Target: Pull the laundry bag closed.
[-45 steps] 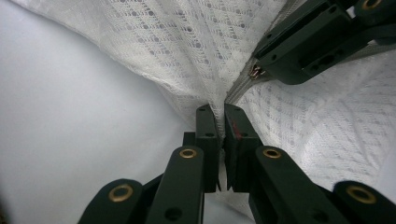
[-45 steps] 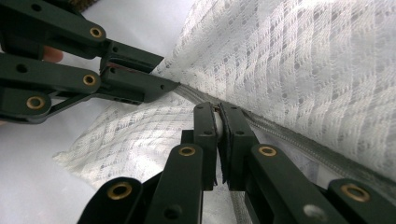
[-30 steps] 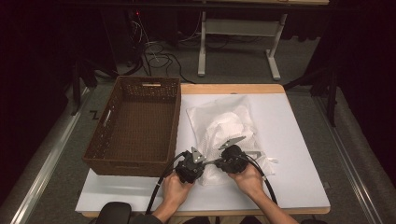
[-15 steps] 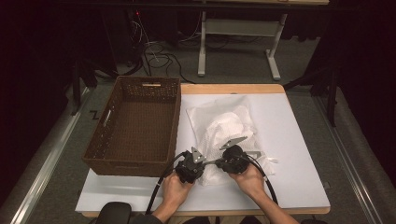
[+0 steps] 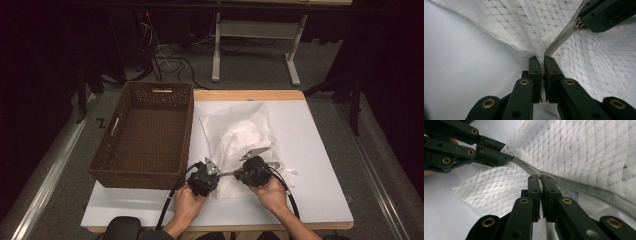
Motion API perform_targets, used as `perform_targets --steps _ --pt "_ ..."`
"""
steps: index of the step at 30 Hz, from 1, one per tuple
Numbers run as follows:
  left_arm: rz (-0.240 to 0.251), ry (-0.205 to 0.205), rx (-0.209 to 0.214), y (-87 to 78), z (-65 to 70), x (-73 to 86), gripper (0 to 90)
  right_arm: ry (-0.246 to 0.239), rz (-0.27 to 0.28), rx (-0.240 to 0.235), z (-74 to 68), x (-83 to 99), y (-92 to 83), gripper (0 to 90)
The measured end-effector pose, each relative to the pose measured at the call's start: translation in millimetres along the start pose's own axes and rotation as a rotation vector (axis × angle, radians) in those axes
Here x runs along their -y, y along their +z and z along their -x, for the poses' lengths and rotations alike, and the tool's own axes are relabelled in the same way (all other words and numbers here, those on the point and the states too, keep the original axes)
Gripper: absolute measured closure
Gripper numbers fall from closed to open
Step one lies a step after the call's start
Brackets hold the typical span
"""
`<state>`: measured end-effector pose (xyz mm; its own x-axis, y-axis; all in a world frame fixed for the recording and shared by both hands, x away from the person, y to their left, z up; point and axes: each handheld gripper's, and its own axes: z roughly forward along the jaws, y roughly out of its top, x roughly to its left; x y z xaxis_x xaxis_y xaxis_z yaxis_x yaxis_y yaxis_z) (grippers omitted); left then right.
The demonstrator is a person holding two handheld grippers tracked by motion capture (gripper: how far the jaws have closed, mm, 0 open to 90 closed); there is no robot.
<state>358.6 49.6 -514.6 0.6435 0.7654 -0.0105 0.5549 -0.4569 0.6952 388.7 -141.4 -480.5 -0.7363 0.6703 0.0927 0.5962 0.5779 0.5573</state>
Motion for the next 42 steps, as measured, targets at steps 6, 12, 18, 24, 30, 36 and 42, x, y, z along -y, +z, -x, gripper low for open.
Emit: perform_targets --steps 6,12,18,24,30,36,42 --pt "0.0 0.0 0.0 0.0 0.0 0.0 84.8 0.008 0.008 0.002 2.1 2.7 -3.8 87.9" --pt "0.0 0.0 0.001 0.0 -0.1 0.0 84.7 0.007 0.023 -0.001 4.0 5.1 -7.4 87.9" --pt "0.001 0.0 0.001 0.0 -0.1 0.1 84.7 0.01 0.028 0.002 4.6 7.3 -9.4 88.0" --pt "0.001 -0.001 0.001 0.0 -0.2 0.1 84.7 0.01 0.036 -0.004 7.3 10.0 -12.1 88.0" --pt "0.002 -0.001 0.001 0.1 -0.1 0.2 84.7 0.025 0.043 -0.003 9.3 12.3 -16.2 88.0" --pt "0.003 0.0 0.002 0.0 -0.2 0.3 84.7 0.014 0.05 0.0 11.5 14.7 -18.6 88.0" --pt "0.002 0.002 0.002 0.0 -0.2 0.3 84.7 0.023 0.052 0.002 11.8 15.8 -21.0 88.0"
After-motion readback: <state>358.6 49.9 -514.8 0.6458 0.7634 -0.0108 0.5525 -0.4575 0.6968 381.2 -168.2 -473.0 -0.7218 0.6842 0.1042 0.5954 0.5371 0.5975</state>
